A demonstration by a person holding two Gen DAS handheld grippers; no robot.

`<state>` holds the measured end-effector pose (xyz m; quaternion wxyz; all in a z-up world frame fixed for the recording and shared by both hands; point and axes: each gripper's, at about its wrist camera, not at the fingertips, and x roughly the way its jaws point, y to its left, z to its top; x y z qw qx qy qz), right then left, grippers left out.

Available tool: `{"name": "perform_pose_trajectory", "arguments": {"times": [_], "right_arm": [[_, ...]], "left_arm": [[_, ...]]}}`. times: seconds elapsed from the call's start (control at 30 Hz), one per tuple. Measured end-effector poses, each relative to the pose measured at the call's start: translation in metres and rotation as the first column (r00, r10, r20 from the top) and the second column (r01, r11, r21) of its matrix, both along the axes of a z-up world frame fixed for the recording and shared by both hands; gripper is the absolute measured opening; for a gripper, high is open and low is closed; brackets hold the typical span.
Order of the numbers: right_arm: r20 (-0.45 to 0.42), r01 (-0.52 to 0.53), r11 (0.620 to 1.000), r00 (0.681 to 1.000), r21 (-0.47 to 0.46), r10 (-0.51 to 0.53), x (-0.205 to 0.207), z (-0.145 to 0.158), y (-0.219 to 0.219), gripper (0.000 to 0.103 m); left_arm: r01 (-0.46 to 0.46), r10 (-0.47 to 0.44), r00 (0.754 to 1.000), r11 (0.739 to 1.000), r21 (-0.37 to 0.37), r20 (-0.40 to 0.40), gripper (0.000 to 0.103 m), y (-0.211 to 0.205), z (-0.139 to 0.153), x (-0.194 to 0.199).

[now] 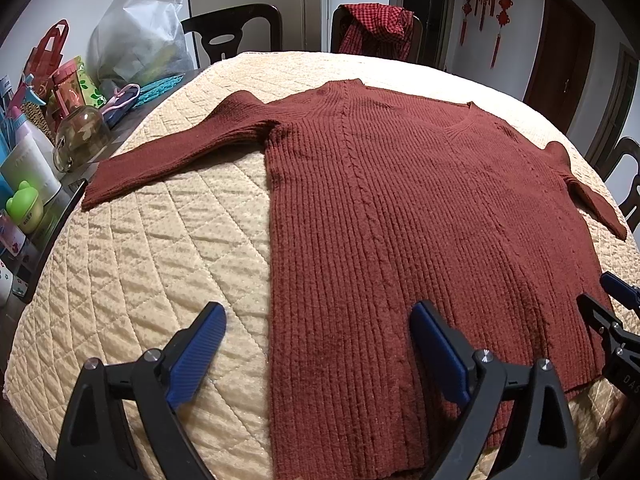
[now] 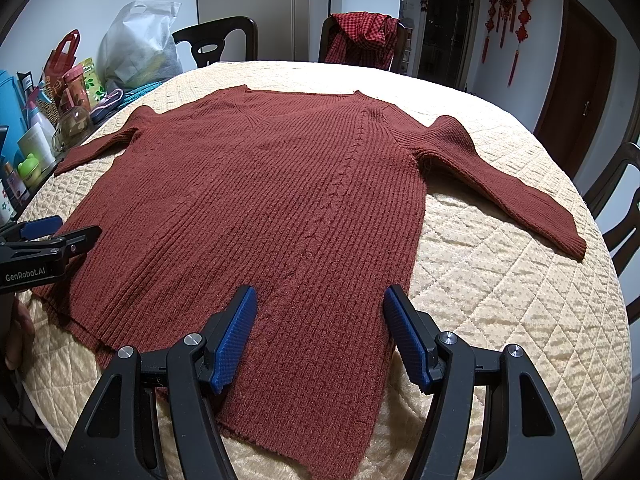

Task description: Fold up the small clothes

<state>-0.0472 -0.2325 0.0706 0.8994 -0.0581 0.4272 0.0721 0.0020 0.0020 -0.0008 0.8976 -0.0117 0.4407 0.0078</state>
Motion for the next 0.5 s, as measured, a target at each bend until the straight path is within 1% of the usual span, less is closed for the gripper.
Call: {"name": "perform_pose_trajectory", "arguments": {"times": [0.5], "right_arm": [[0.0, 0.0, 1.0, 1.0, 0.0, 0.0, 0.0001, -0.0003, -0.0001, 0.066]], "left_arm": [[0.002, -0.002, 1.0, 1.0, 0.002, 0.003, 0.096, 0.0, -0.0007, 0.0005]]}}
